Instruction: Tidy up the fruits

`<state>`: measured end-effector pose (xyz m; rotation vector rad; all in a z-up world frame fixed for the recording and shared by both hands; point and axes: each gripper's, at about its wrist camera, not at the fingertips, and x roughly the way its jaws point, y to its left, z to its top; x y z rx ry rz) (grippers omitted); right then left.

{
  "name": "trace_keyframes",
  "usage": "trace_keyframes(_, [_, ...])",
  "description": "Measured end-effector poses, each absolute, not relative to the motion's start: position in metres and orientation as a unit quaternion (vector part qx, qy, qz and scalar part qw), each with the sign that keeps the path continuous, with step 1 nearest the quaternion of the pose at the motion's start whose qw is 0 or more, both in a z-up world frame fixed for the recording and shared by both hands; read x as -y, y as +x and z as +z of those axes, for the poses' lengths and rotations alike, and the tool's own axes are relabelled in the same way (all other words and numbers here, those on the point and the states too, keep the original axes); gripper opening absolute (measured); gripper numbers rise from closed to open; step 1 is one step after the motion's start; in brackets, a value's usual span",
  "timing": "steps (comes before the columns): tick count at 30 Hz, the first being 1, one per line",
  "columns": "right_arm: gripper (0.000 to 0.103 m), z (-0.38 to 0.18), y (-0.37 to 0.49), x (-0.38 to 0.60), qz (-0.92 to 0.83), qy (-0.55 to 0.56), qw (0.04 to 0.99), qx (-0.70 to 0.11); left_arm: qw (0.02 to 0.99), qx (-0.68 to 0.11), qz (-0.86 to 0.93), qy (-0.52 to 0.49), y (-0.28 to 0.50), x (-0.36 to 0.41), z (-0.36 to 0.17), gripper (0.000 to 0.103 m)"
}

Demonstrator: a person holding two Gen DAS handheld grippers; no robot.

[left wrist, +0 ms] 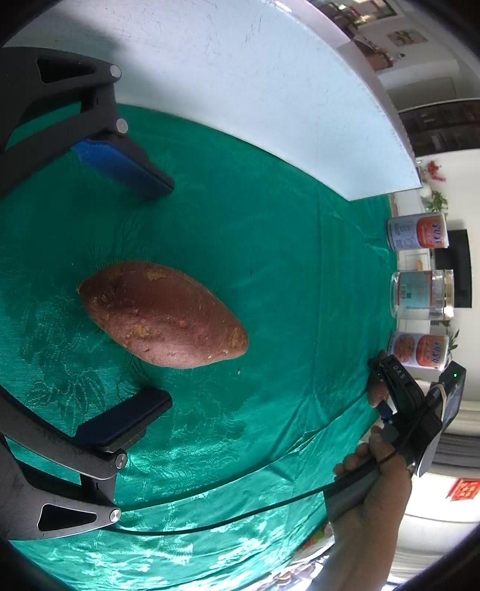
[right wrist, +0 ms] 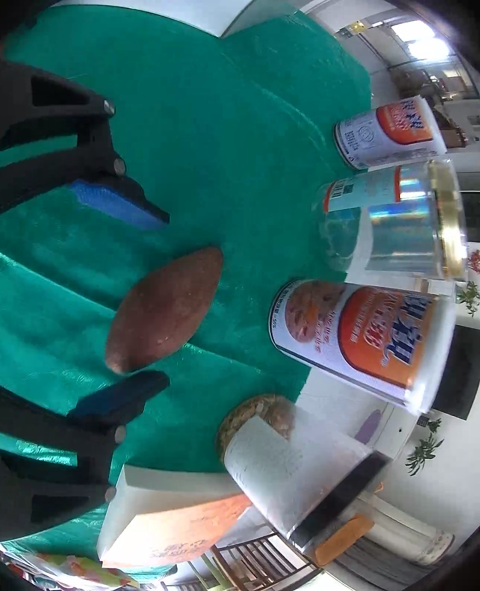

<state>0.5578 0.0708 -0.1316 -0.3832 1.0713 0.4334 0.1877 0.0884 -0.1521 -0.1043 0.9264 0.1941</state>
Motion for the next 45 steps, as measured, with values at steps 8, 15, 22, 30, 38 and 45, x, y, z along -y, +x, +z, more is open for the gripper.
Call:
trace_keyframes(8, [0.038,-0.121,0.515,-0.022,0.223,-0.036,0.793,-0.566,0.889,-0.446,0.093,-0.051,0.188,-0.089,-0.152,0.102])
trace_keyframes(15, [0.038,-0.123,0.379,0.045,0.231,0.012,0.764,-0.603,0.889,-0.446,0.093,-0.051,0.189,-0.089,-0.152,0.102])
trace_keyframes(22, [0.039,-0.123,0.265,0.081,0.208,0.031,0.795,-0.568,0.889,-0.446,0.093,-0.051,0.188,-0.089,-0.152,0.103])
trace_keyframes(30, [0.082,-0.116,0.218,0.110,0.209,0.093,0.796,-0.561,0.877,-0.474,0.018,-0.073,0.161,-0.106,-0.138,0.100])
trace_keyframes(38, [0.082,-0.096,0.249,0.118,0.205,0.108,0.780,-0.582,0.878,-0.474,0.009,-0.067,0.182,-0.094,-0.122,0.099])
trace_keyframes(45, [0.082,-0.111,0.283,0.065,0.193,0.047,0.750,-0.630,0.856,-0.516,0.028,-0.013,0.207,-0.085,-0.140,0.056])
